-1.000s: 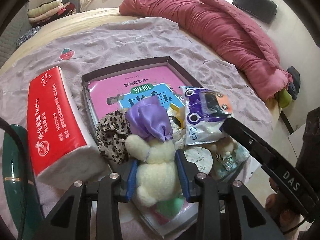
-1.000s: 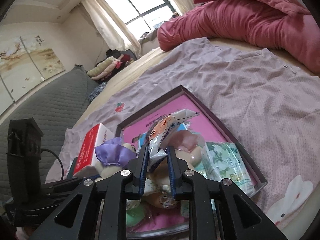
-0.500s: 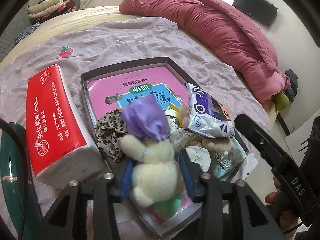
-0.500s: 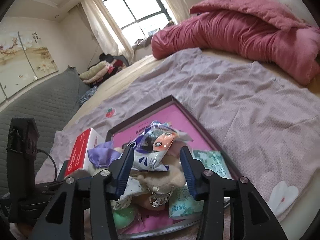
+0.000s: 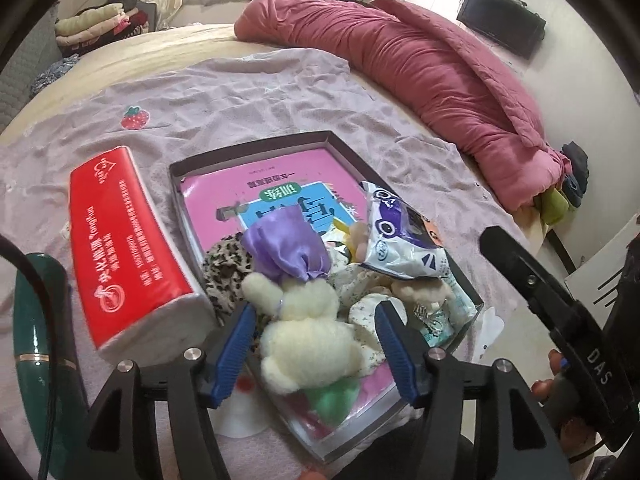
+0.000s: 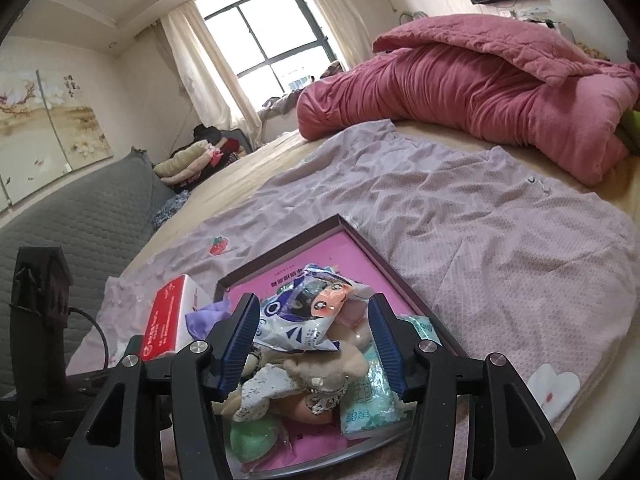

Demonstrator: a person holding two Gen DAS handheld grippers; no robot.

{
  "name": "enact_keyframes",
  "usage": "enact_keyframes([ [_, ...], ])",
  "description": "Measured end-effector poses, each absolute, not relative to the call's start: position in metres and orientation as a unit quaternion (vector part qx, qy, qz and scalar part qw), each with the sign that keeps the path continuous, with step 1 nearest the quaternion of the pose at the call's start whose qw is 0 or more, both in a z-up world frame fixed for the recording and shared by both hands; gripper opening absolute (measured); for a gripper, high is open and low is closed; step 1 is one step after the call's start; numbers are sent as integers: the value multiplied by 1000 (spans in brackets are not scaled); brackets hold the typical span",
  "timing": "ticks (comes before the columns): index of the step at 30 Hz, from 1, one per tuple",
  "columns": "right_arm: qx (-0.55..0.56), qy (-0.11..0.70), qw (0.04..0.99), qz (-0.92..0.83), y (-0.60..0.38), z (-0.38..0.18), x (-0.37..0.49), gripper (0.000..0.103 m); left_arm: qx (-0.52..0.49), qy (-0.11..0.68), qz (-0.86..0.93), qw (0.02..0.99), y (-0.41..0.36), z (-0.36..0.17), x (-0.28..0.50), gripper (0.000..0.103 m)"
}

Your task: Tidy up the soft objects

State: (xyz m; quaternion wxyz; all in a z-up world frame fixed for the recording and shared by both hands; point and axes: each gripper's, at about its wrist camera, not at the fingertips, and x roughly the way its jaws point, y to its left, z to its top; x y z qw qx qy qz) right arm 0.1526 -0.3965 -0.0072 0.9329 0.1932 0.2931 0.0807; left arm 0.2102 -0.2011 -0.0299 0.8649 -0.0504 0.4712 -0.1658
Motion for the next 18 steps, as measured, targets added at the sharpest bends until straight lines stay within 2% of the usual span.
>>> enact_keyframes([
  [2, 191, 292, 934, 81, -395, -5, 151, 63, -52, 472, -162, 865, -197, -29, 210, 62],
  [18, 141, 307, 940, 51, -365, 13, 132, 71, -70, 470, -146, 868, -166, -24, 194, 62],
])
